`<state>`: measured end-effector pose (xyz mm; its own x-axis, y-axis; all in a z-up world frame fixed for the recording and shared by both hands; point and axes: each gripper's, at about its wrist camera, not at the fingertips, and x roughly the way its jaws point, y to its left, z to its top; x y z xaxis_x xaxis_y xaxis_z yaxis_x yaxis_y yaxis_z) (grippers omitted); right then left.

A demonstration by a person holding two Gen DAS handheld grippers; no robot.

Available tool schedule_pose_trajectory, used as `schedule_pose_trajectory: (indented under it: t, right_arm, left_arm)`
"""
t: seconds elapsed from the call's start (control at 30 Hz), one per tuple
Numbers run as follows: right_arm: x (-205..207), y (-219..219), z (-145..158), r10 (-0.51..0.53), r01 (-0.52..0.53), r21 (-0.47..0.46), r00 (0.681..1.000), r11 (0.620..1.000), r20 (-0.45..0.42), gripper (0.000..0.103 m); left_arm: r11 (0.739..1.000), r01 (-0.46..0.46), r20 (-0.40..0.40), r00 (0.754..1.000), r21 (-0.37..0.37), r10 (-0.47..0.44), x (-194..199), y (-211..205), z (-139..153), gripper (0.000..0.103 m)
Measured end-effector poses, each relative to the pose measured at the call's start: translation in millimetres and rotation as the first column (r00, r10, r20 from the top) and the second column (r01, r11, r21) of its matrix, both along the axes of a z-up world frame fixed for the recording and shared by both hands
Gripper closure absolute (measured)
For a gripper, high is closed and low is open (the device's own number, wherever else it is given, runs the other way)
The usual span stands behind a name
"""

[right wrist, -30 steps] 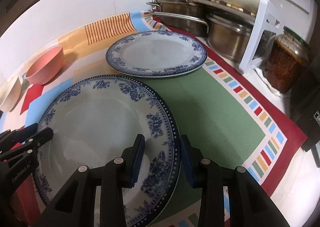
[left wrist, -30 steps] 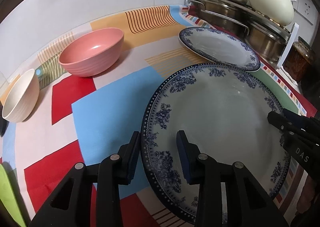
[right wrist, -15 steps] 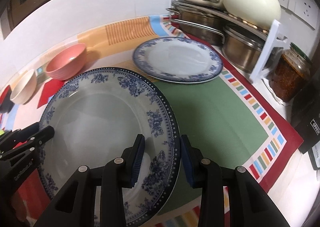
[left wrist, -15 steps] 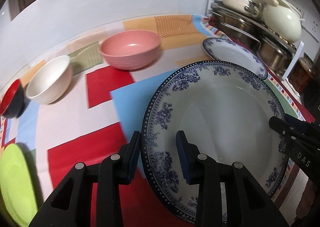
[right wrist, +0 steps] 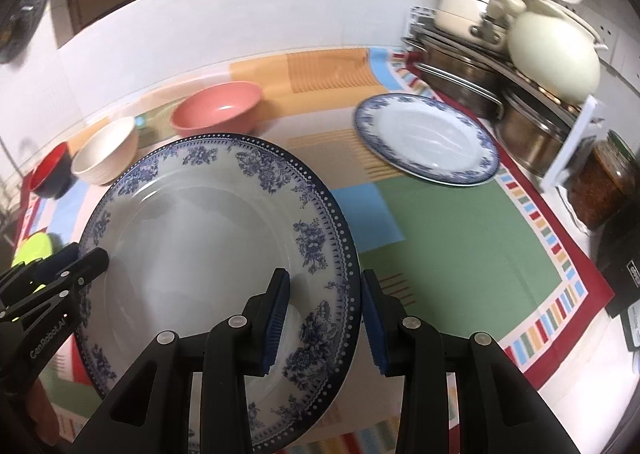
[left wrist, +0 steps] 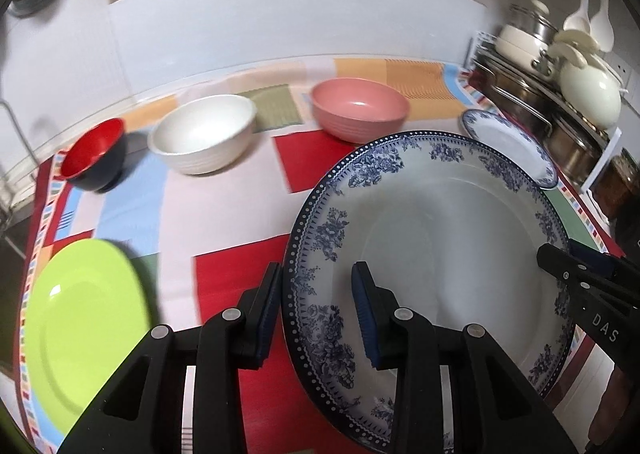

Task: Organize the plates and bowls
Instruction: 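Carry the large blue-rimmed plate with both grippers over the lime-green plate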

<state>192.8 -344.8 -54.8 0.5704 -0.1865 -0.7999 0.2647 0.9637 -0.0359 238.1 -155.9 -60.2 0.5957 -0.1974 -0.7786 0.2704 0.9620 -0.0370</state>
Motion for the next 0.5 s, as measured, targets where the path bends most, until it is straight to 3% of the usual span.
schedule_pose_trajectory:
  t: [0.5]
  right_arm:
    - [14, 100, 16, 0.155, -0.155, 0.012, 0.988, 0.988, 0.026, 0.066]
  left_arm:
    - [0.986, -0.169, 0.021, 0.985, 0.0, 0.169, -20, 111, 17, 0.068]
